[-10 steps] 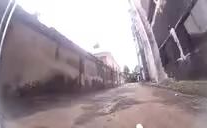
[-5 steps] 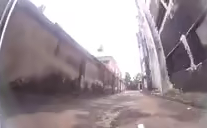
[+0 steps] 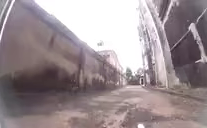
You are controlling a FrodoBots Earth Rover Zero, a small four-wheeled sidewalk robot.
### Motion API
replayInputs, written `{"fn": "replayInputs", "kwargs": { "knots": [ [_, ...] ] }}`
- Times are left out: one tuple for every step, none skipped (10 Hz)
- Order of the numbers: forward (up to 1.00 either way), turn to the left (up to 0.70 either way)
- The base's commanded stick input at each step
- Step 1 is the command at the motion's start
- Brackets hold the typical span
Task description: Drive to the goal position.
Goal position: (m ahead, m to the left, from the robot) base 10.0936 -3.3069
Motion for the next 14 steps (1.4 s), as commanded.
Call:
{"fn": "replayInputs", "kwargs": {
  "knots": [
    [1.00,0.00],
    [1.00,0.00],
    [1.00,0.00],
    [1.00,0.00],
    [1.00,0.00],
    [1.00,0.00],
    [1.00,0.00],
    [1.00,0.00],
    [1.00,0.00],
    [1.00,0.00],
    [1.00,0.00],
    [1.00,0.00],
    [1.00,0.00],
    [1.00,0.00]
  ]
}}
